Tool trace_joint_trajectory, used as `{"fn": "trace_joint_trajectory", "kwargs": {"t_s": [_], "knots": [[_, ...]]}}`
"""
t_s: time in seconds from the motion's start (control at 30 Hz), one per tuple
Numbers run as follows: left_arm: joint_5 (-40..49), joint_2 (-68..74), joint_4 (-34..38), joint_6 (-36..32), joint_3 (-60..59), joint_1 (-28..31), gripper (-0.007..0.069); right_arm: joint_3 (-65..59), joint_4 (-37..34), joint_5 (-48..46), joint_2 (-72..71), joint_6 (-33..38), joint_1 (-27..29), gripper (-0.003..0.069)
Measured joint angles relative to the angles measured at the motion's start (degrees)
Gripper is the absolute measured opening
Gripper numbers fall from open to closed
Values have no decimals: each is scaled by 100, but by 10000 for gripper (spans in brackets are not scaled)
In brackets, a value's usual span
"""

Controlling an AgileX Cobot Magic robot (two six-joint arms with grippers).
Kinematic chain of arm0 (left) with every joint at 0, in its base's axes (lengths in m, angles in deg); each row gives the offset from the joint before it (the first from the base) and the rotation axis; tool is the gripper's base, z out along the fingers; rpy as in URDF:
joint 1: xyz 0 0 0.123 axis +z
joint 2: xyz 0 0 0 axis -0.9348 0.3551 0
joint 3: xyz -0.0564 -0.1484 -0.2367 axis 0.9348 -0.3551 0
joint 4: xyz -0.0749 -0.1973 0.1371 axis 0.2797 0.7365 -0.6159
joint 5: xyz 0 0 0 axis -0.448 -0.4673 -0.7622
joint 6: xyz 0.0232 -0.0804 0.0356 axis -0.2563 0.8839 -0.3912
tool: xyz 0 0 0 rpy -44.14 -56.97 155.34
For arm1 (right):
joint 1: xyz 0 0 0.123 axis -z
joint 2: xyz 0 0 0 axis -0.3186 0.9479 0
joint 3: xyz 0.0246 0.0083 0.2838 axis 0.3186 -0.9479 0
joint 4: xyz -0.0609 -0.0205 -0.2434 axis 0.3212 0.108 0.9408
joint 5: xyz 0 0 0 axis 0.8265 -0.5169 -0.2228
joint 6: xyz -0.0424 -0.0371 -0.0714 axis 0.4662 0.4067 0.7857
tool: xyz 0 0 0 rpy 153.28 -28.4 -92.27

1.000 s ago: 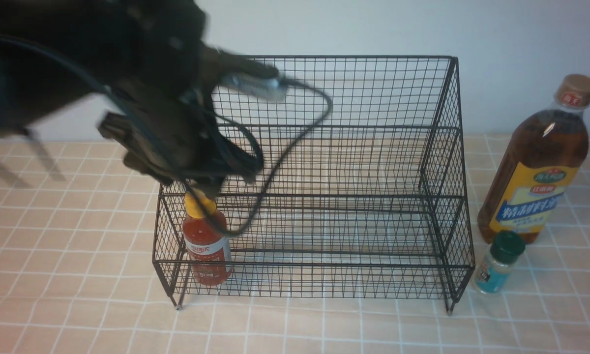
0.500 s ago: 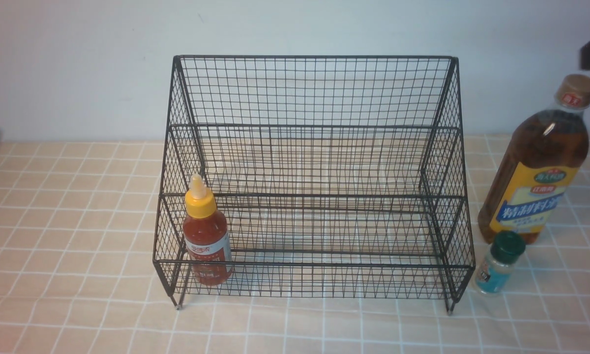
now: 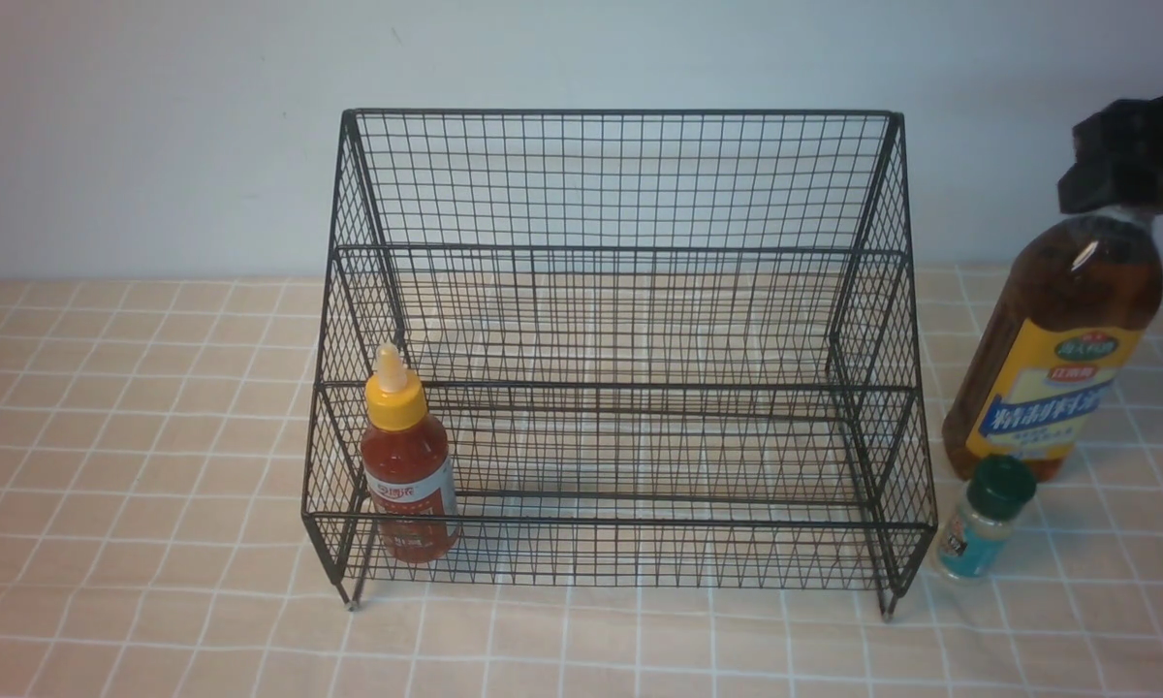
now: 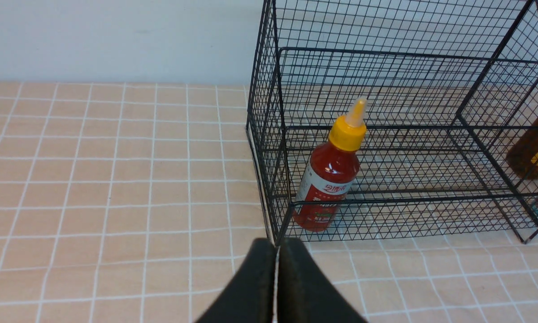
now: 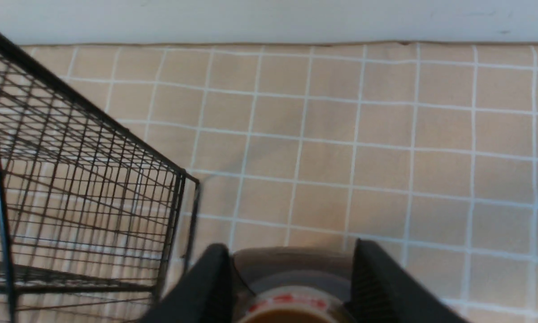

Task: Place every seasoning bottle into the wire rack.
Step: Use the right arm to grab the condiment bottle farthest to it, then use the right arm to put the condiment bottle back on the shelf

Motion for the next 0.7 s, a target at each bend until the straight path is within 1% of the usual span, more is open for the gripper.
{"fn": "trace_joint_trajectory", "kwargs": {"t_s": [0.17, 0.27, 0.53, 0.7], "knots": [[47, 23, 0, 16, -10, 0, -7, 10, 15, -51, -49, 93, 0, 316], [54, 40, 0, 16, -10, 0, -7, 140, 164, -312, -145, 98, 0, 316], [54, 47, -6, 16, -10, 0, -7, 1508, 750, -1164, -432, -96, 0, 316], [54, 77, -6, 16, -10, 0, -7, 2691, 671, -1830, -444, -154, 0, 316]]}}
